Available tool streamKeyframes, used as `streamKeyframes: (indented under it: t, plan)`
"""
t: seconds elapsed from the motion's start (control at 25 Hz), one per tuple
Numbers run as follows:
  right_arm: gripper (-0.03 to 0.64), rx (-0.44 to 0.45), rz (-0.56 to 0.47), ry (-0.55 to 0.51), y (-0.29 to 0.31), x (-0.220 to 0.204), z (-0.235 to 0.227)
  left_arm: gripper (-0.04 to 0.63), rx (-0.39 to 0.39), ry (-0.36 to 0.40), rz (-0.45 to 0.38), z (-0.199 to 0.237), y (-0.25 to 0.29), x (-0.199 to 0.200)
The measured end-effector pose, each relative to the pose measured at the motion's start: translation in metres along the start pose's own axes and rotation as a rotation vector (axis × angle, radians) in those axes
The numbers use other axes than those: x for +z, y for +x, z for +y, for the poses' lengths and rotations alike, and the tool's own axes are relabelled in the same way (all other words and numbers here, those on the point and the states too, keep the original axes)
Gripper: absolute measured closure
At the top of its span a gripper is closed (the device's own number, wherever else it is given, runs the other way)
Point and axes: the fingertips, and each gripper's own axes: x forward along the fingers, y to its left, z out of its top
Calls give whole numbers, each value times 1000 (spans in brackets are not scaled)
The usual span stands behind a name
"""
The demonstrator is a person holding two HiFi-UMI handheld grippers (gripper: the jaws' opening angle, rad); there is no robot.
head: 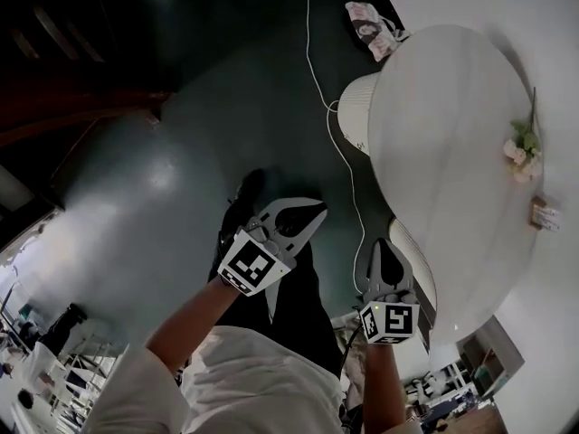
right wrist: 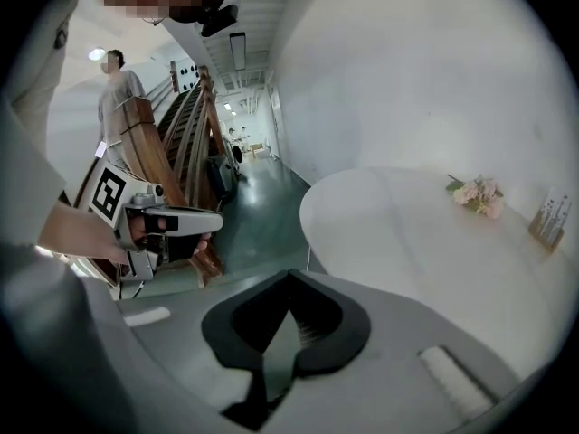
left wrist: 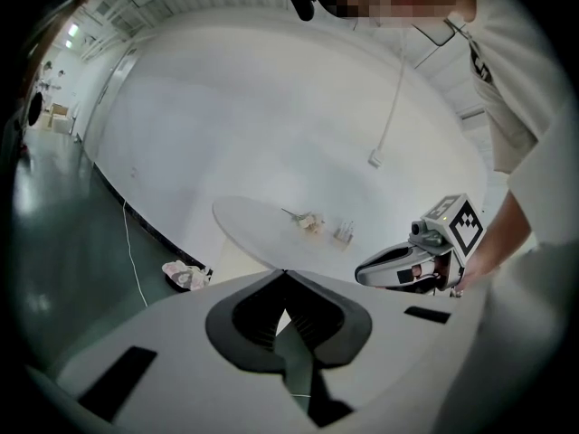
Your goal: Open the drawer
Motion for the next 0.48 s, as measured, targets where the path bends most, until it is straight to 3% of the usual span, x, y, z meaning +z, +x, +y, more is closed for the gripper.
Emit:
streamKeyframes:
  t: [0.2,0.48]
  plan:
    - [606,1,31,5,27,-27,-1,591,21,-32,-13,23,15,-24]
    - [606,-6,60,2,63,-59,-3,592,-26,-46,-50,38,48,-50]
